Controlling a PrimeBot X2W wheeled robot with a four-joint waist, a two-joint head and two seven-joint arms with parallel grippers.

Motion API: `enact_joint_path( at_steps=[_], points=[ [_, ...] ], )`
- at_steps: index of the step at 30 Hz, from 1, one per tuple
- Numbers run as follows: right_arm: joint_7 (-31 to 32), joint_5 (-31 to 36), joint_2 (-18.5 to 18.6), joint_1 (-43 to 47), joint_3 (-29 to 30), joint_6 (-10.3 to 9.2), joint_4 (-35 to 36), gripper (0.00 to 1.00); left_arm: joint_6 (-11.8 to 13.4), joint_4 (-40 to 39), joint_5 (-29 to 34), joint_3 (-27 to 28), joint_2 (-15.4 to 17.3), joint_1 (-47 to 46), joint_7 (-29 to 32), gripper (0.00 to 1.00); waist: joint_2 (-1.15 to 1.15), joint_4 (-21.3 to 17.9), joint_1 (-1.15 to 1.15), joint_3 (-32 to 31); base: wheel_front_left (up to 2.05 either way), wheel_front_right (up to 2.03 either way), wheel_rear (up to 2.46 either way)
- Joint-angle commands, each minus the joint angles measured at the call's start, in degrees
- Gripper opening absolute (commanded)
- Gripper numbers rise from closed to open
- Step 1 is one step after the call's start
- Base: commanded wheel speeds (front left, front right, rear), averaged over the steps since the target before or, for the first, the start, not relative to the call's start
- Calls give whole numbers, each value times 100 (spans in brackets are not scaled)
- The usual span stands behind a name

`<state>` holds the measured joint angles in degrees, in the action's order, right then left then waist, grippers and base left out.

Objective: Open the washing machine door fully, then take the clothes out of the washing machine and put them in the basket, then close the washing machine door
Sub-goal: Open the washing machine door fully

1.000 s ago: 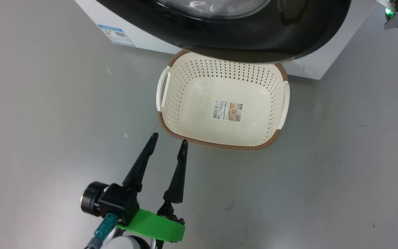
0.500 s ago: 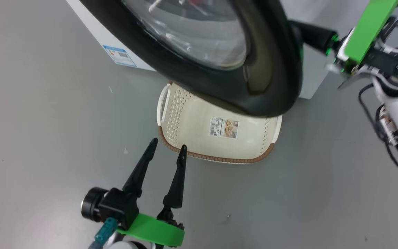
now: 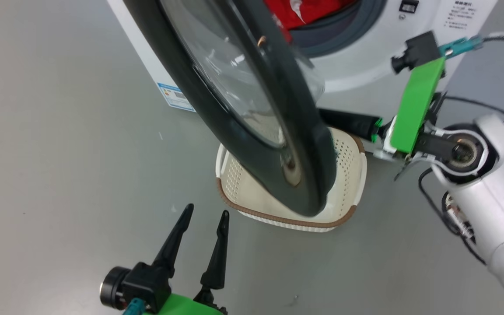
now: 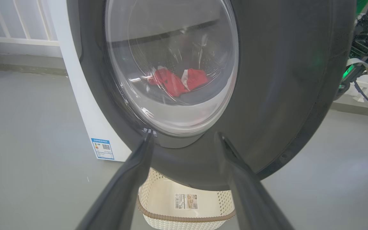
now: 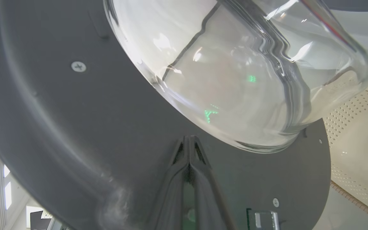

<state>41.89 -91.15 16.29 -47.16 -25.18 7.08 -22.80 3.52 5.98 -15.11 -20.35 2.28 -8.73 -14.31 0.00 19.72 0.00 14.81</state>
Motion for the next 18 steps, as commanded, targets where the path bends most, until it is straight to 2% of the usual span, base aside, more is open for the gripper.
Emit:
enact_joint_path(
  at_steps=[1, 18],
  points=[
    [43, 74, -142, 191, -118, 41, 244, 0, -5, -137, 44, 218, 60, 80, -69, 100, 0, 154, 0, -169, 0, 0, 0],
    [84, 65, -477, 879, -423, 41, 592, 0, 2, -150, 84, 447, 60, 498, -69, 100, 0, 718, 0, -609, 0, 0, 0]
  ],
)
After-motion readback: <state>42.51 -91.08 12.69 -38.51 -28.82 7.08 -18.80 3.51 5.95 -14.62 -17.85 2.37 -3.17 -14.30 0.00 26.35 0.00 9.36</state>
